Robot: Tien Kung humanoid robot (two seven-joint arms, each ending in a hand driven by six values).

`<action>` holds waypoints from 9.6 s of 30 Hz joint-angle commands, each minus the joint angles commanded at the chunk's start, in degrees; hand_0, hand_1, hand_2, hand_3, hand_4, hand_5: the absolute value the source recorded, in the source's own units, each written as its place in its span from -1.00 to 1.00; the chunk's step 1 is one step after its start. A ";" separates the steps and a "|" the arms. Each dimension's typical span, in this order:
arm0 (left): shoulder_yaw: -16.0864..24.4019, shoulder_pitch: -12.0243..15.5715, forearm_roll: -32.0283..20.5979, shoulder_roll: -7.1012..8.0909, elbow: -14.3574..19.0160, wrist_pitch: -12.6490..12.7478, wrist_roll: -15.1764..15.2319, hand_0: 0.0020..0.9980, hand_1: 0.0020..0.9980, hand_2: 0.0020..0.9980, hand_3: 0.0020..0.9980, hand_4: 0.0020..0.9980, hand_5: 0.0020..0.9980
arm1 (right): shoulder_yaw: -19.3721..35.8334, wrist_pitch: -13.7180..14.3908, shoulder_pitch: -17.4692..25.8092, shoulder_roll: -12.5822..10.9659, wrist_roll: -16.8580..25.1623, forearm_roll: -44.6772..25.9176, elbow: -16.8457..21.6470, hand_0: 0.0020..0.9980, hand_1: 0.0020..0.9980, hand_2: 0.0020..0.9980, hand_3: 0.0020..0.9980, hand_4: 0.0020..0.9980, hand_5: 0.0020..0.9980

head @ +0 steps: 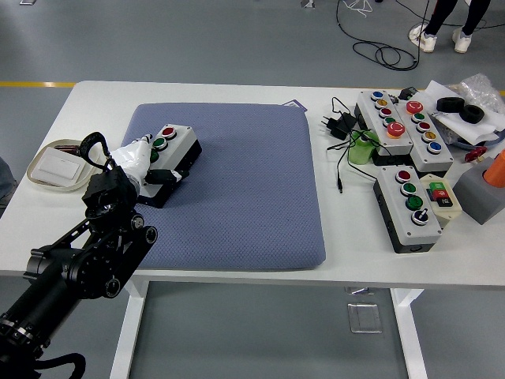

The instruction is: Pick up the button,place it on the desk,press the button,press the button

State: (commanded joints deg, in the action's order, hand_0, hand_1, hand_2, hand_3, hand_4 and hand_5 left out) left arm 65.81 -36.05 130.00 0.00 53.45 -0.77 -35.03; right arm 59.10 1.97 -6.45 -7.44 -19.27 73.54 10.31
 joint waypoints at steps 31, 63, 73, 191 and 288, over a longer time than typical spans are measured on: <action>-1.56 -1.16 0.00 0.00 -2.21 -1.87 1.70 -0.67 -0.54 -0.57 0.34 0.72 0.00 | -0.09 0.11 -0.02 0.04 0.01 -0.26 0.00 0.29 0.28 0.34 0.17 -0.23 -0.53; -2.31 -1.74 0.00 0.00 -5.25 2.95 5.32 -0.74 -0.84 -0.83 -0.60 -0.41 -1.00 | 0.11 0.10 -0.10 0.12 -0.10 -0.01 0.00 0.29 0.28 0.34 0.17 -0.23 -0.52; -4.95 -1.74 0.00 0.89 -3.14 6.22 7.85 -0.76 -0.89 -0.85 -0.62 -0.57 -1.00 | 0.14 0.10 -0.07 0.08 -0.09 -0.02 0.00 0.29 0.28 0.34 0.17 -0.23 -0.52; -21.27 -5.97 0.00 11.29 -11.28 13.12 52.50 0.08 0.05 0.29 0.43 0.39 -0.74 | 0.63 -0.39 0.11 0.15 -0.20 1.68 0.00 0.30 0.28 0.34 0.17 -0.23 -0.52; -7.35 1.36 -0.02 16.48 26.73 -0.02 35.72 -0.93 -1.00 -1.00 0.54 0.73 0.12 | 0.35 -0.48 0.29 -0.07 -0.17 1.34 0.00 0.29 0.28 0.34 0.17 -0.23 -0.53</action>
State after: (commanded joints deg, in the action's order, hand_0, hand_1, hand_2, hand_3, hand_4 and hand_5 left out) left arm 58.47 -34.69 129.98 16.48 80.18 -0.79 0.69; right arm 59.45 1.49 -6.16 -7.51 -19.45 74.88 10.31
